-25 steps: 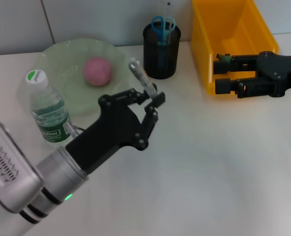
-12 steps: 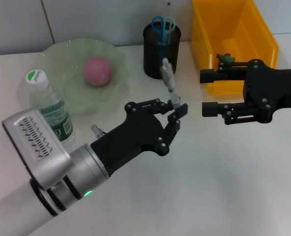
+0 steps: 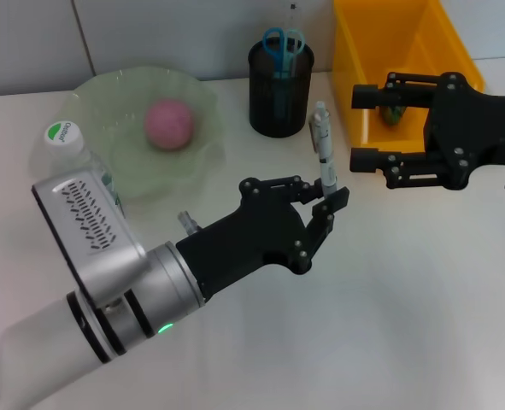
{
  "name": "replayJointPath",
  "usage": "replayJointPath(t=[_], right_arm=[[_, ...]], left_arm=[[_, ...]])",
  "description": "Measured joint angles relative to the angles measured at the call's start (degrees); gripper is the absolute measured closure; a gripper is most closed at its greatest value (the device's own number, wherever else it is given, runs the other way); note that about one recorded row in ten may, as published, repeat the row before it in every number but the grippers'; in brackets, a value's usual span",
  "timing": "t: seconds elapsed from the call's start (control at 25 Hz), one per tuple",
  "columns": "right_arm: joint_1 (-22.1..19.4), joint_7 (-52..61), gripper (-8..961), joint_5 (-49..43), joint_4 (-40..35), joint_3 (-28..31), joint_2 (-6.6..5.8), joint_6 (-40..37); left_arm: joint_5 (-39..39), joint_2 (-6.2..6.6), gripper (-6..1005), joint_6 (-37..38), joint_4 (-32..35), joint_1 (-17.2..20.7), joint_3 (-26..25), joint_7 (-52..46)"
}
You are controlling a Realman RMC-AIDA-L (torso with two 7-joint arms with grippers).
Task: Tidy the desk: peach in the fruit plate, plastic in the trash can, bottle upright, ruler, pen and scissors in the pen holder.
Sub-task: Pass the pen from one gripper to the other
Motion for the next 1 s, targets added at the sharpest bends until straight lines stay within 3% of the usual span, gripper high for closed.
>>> replayJointPath(t=[0.24,0.32,0.68,0.8,1.0], right_arm=[[0.9,-1.9,209,0.1,0.8,-1.2,0.27,1.3],[1.1,-2.2,210,0.1,0.8,-1.6,0.43,1.4],[1.6,-4.0,210,0.0,0.8,-2.6,1.00,3.3],[1.5,-5.0,211,0.1,0.8,-2.6,1.20,4.2],[1.5,-5.1,211,0.1,0.7,-2.6,1.58,5.2]], left_arm=[[4.5,0.02,800,-4.3,3.5,1.2,-2.4,-2.5],[12.8,-0.07,799,-10.6,9.9,3.7,-6.7,-6.1],[20.7,-0.09,792,-14.3,13.5,4.9,-10.5,-13.9],[25.1,-0.66,790,-15.1,14.1,5.2,-13.0,-17.0],[26.5,-0.85,786,-16.4,14.6,5.3,-13.4,-17.7]])
